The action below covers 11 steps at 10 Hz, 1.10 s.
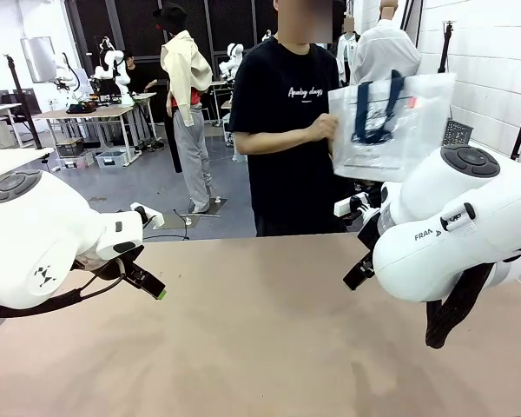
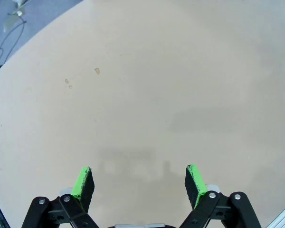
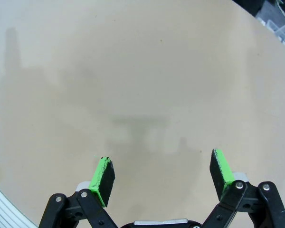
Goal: Transfer purchased items from the store into the shopping bag.
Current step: Open the Reusable shopping bag in the center of the table.
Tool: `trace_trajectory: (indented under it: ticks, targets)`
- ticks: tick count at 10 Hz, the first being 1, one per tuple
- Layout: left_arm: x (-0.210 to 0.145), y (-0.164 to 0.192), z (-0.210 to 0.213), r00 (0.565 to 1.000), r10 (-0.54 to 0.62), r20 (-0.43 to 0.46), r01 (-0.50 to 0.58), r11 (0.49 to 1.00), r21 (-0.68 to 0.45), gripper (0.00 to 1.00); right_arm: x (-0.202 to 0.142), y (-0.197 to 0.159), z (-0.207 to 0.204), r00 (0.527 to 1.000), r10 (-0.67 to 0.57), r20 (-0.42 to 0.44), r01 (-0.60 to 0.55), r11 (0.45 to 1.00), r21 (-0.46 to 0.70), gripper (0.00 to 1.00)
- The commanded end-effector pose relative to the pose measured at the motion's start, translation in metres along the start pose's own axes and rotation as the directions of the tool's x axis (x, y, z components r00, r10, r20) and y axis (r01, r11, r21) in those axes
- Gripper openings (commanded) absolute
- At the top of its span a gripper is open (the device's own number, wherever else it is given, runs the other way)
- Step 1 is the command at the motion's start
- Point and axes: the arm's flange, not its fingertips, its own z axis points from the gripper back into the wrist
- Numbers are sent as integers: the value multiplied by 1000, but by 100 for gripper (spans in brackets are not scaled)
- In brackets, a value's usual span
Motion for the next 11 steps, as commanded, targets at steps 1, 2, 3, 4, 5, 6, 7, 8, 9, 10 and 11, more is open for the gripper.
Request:
trace_trajectory:
  ticks: [1,2,3,4,5,6,7,8,9,10,11]
  targets:
    - [0,1,0,1000,1,0,-1,1000,1,100,0,1,0,1000,2,-1,-2,1000,-1,100]
    - [0,1,0,1000,1,0,-1,1000,1,100,0,1,0,1000,2,-1,-2,1000,-1,100]
    - [0,1,0,1000,1,0,-1,1000,1,100,0,1,0,1000,2,-1,-2,1000,-1,100]
    - [0,1,0,1000,1,0,-1,1000,1,100,0,1,0,1000,2,-1,-2,1000,-1,100]
    - [0,1,0,1000,1,0,-1,1000,1,100,0,1,0,1000,2,-1,-2,1000,-1,100]
    - [0,1,0,1000,1,0,-1,1000,1,100,0,1,0,1000,2,-1,-2,1000,-1,100]
    - [0,1,0,1000,1,0,-1,1000,1,100,0,1,0,1000,2,-1,-2,1000,-1,100]
    - [0,1,0,1000,1,0,-1,1000,1,100,0,1,0,1000,2,-1,-2,1000,-1,100]
    - [0,1,0,1000,1,0,-1,1000,1,100,0,1,0,1000,2,-1,-2,1000,-1,100]
    - [0,1,0,1000,1,0,-1,1000,1,100,0,1,0,1000,2,-1,-2,1000,-1,100]
    - [0,1,0,1000,1,0,-1,1000,1,100,0,1,0,1000,2,-1,-2,1000,-1,100]
